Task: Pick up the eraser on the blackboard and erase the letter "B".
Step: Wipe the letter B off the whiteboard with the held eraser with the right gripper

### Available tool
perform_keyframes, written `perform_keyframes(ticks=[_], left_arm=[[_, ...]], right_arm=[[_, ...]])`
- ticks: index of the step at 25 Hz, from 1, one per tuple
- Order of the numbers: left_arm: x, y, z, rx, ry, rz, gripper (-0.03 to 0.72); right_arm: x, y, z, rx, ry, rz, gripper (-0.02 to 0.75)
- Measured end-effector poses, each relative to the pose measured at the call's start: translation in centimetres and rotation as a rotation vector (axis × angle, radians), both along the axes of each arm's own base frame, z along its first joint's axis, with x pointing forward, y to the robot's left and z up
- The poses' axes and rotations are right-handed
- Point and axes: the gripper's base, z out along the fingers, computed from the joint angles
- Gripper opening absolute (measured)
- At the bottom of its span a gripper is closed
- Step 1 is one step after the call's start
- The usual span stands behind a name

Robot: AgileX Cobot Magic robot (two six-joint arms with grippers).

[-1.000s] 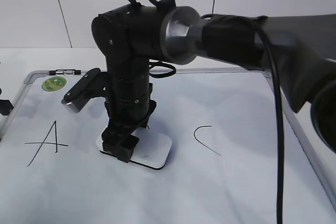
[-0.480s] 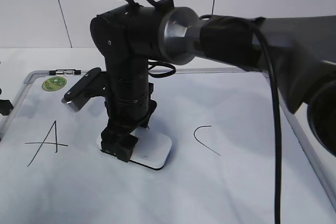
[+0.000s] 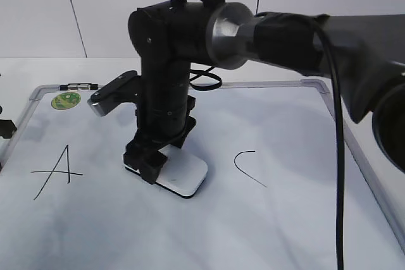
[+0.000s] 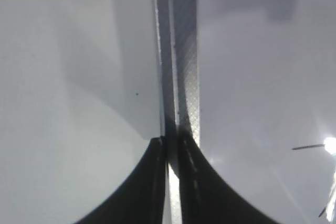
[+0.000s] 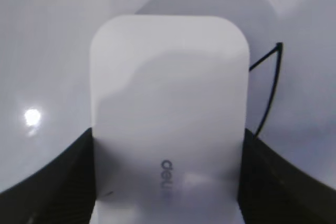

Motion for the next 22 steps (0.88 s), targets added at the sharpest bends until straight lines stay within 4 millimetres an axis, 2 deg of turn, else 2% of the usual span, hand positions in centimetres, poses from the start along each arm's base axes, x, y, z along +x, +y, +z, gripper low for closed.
perform_keyframes(ticks=[14,22], left_arm=[[0.1,-0.1,0.0,-0.013,-0.004,0.011,0.034],[0.1,-0.1,0.0,-0.016,-0.004,0.013,0.034]], right_arm=[[4.1,-2.9,0.2,0.068,-0.096,-0.294,0.518],[5.8,-3.6,0.9,0.053,-0.169,-0.353,0.518]])
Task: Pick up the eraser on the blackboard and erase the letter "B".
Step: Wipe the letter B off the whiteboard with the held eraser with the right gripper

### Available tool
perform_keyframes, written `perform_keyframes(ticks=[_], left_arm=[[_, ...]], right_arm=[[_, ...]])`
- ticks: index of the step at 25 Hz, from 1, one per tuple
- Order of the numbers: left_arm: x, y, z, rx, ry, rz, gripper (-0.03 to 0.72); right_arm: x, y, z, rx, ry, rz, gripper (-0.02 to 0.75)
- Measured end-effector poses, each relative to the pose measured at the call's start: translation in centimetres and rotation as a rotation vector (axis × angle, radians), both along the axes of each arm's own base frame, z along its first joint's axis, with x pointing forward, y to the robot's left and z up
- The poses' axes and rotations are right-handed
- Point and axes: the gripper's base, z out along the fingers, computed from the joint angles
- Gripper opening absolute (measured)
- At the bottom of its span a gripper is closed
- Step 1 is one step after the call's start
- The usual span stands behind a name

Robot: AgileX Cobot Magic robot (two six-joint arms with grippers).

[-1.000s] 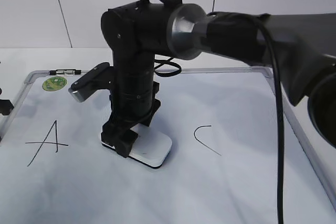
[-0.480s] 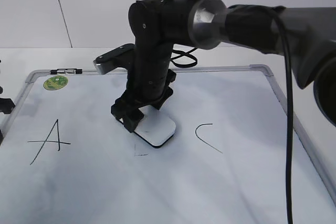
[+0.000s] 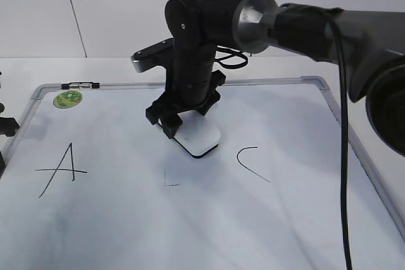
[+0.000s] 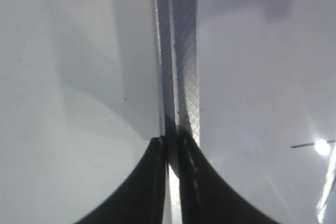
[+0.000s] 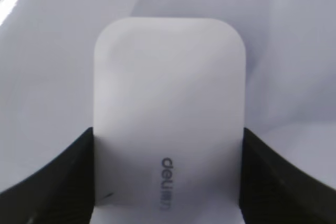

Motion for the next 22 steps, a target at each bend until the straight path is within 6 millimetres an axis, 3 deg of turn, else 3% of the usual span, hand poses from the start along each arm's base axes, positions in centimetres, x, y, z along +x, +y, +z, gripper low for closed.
perform_keyframes(ticks=[13,22], left_arm=[[-0.1,0.0,0.0,-0.004,0.011,0.0,0.034],[-0.2,0.0,0.0,-0.003,0.027,-0.005,0.034]], right_arm=[[-0.4,0.3,-0.1,0.006,0.043,-0.005,0.518],[-3.3,4.0,-0.1,-0.009,0.043,0.101,0.518]])
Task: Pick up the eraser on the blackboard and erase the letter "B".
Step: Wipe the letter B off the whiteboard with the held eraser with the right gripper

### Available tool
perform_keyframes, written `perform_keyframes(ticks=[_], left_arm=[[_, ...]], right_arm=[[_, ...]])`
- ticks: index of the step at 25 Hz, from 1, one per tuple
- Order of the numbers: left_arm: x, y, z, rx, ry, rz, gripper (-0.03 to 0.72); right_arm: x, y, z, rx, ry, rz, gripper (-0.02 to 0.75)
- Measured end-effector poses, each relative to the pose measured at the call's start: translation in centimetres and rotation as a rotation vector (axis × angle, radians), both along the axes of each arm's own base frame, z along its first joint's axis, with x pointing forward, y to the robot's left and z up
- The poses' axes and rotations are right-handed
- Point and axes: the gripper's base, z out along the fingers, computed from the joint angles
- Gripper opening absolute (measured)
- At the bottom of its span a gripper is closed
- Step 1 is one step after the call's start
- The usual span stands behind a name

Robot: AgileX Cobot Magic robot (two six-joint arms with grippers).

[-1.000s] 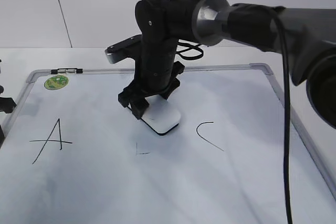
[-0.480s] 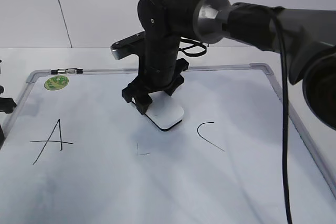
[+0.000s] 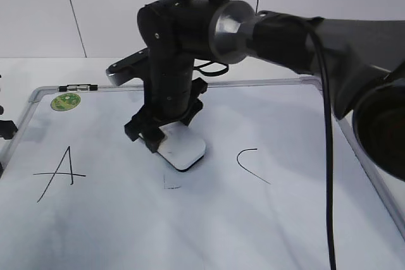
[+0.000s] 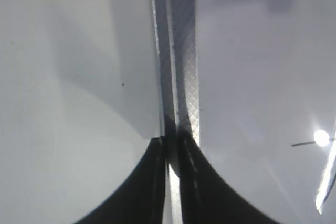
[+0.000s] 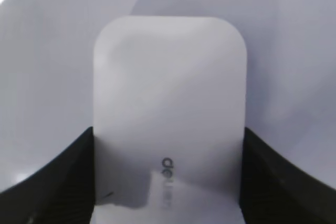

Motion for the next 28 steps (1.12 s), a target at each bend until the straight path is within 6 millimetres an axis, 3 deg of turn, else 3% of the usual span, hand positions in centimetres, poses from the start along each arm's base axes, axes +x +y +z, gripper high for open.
perform_keyframes(ticks=[5,15,21,28], left_arm=[[-0.1,0.0,0.0,0.002,0.008,-0.004,0.034],[-0.1,0.1,0.0,0.006,0.012,-0.008,0.034],[-0.1,0.0,0.0,0.005,0.012,-0.007,0.034],[-0.1,0.0,0.0,0.005,0.012,-0.007,0.034]], right_arm=[[-1.0,1.2,-0.1,0.053,0.049,0.032,0.518],[-0.9,1.1,-0.1,0.058,0.045,0.04,0.517],[0.3,-0.1,-0.1,0.094,0.064,-0.017,0.517],[3.4,-4.0,0.0,0.121,0.055,-0.129,0.517]])
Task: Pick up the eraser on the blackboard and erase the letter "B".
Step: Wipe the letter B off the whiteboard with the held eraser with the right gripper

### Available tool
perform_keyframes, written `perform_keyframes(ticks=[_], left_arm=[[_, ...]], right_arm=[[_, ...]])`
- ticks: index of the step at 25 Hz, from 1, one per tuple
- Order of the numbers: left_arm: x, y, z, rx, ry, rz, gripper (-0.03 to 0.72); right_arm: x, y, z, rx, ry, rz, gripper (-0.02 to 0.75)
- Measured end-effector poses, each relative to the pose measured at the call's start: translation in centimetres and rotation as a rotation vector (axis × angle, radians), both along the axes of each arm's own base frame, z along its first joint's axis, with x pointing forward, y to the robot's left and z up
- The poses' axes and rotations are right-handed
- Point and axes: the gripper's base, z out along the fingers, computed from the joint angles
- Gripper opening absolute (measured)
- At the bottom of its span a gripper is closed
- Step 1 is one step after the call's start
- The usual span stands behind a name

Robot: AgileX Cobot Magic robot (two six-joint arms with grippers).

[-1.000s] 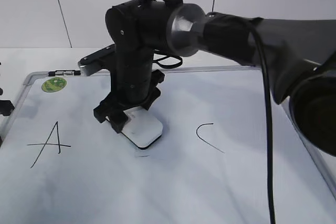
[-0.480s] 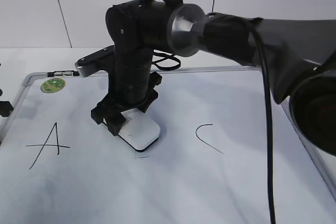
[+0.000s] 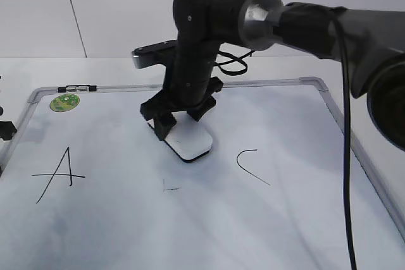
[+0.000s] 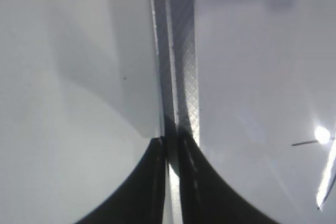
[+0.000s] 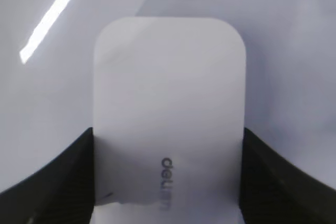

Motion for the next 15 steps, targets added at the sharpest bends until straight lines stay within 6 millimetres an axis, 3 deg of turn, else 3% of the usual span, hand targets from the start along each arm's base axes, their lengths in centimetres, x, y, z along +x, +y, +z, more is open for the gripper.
perform_keyframes(ticks=[5,15], left_arm=[[0.0,0.0,0.0,-0.002,0.0,0.001,0.034],[0.0,0.0,0.0,-0.004,-0.002,0.004,0.034]], right_arm=[[1.5,-2.4,0.0,0.002,0.002,-0.062,0.517],[1.4,-2.5,0.0,0.0,0.023,-0.064,0.514]])
